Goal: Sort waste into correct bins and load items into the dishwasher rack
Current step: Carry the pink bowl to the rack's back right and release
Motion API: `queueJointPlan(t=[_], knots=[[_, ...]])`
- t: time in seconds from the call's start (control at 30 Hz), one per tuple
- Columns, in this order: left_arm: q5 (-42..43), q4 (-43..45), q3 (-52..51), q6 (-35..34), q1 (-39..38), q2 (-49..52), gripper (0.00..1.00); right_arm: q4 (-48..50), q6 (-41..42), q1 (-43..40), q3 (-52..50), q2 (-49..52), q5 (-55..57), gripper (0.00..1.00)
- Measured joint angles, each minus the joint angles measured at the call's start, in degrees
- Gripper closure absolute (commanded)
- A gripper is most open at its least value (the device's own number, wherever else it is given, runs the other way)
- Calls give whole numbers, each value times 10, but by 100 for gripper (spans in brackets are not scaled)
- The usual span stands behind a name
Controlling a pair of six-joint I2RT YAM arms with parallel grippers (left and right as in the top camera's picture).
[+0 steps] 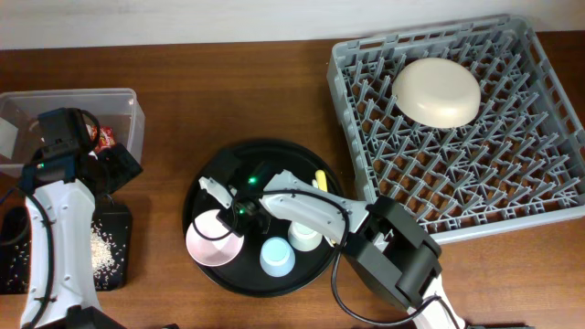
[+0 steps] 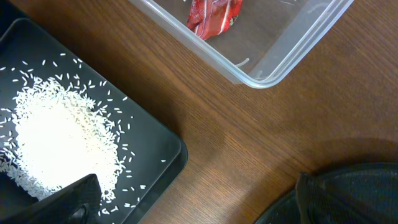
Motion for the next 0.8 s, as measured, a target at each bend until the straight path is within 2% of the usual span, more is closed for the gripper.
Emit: queueJointPlan(t=[0.1,0.17,0.2,0.43,0.57,0.67,0.7,0.8], knots=[[0,0,0,0,0,0,1,0,0,-9,0,0,0,72],[0,0,0,0,0,0,1,0,0,-15,0,0,0,92],[0,0,0,0,0,0,1,-2,0,-15,0,0,0,96],[0,0,0,0,0,0,1,-21,5,-15,9,-1,0,96],[0,0,0,0,0,0,1,-138,5,-21,99,-46,43,96],[0,0,0,0,0,0,1,-252,22,-49,199,-139,143,96],[0,0,0,0,0,0,1,-308,47,-89,243,-210,237,96],[0,0,0,0,0,0,1,-330,71,-183,267,-305,354,96]])
